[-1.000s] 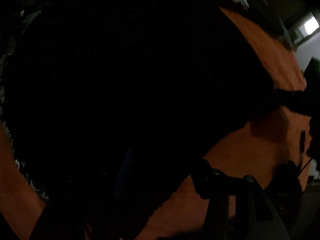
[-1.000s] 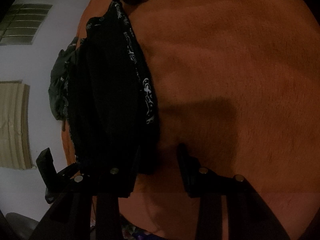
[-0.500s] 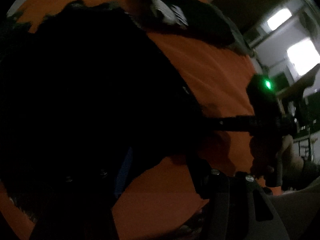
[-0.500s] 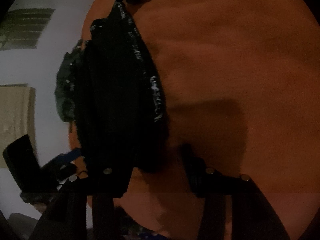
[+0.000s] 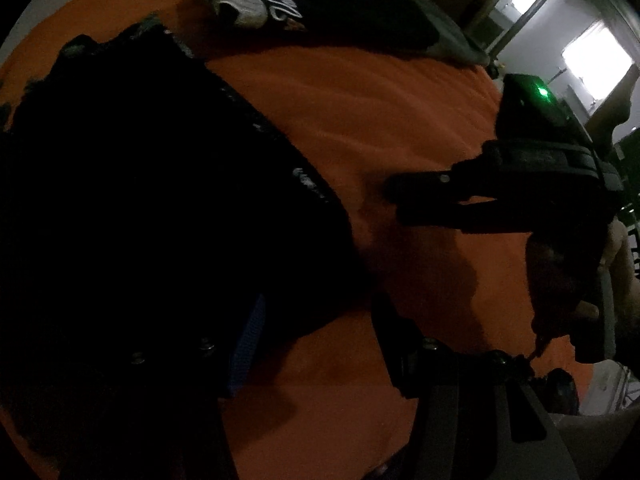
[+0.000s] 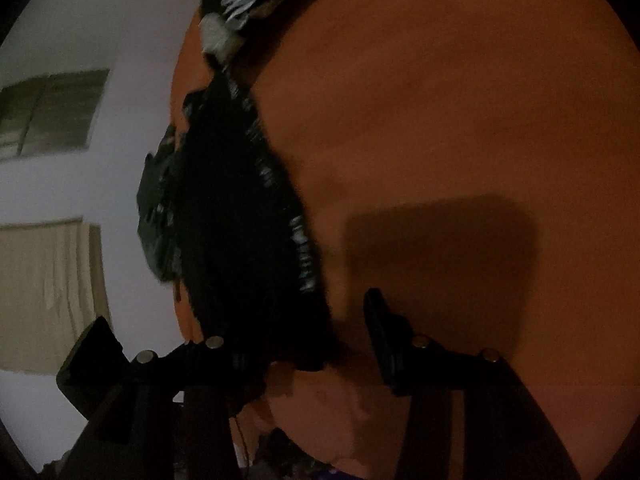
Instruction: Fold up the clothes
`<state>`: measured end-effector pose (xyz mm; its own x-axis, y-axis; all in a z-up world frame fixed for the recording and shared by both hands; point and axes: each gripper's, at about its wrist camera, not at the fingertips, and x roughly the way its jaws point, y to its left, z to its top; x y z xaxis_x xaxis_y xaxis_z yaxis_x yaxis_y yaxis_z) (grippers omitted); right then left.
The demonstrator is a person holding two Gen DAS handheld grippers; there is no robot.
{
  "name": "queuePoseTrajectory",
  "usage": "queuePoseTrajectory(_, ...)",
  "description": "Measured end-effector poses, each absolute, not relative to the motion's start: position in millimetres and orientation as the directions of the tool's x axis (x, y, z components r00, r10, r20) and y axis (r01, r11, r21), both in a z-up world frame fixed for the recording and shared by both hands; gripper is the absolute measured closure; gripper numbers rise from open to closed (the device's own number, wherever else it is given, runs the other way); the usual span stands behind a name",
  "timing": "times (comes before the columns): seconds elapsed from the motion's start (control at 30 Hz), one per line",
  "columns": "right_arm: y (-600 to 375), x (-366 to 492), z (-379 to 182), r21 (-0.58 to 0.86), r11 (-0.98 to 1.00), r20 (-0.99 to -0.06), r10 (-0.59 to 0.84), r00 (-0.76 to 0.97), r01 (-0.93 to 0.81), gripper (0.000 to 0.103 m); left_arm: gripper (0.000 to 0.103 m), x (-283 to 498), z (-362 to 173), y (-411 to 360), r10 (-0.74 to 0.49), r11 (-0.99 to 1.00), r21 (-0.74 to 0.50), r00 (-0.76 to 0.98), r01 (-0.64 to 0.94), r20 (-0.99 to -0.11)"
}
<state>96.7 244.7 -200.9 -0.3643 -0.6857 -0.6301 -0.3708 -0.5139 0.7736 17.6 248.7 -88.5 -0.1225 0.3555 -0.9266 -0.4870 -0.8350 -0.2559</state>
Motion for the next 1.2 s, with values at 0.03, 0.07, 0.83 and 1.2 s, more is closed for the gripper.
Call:
queuePoseTrajectory(0.03,250,101,-202,0.769,-0.513,-0.635,-0.679,-0.367,-0.381,0.056,0.047,17,-92,253,0.345,-0.838,-0.253,-0.111,-0.484,-0.932)
queuePoseTrajectory(0.07,256,106,-203,0.765,-0.515,-0.641,-0.672,-0.372,-0.388,0.056,0.047,16,-95,256,0.340,-0.840,-0.255,-0.098,-0.479,-0.935)
queuePoseTrajectory(0.83,266,107,-189,0.774,-0.557,-0.633,-0.655,-0.413,-0.302,0.054,0.094,33,-49,209,0.273,-0.910,-0.115,-0.368,-0.399,-0.889)
queuePoseTrajectory(1.2,197,-88,-195,0.843,-0.517,-0.537,-0.824,-0.181,-0.147,0.027,0.094,48,-42,191,0.336,-0.916,-0.195,-0.408,-0.350,-0.849)
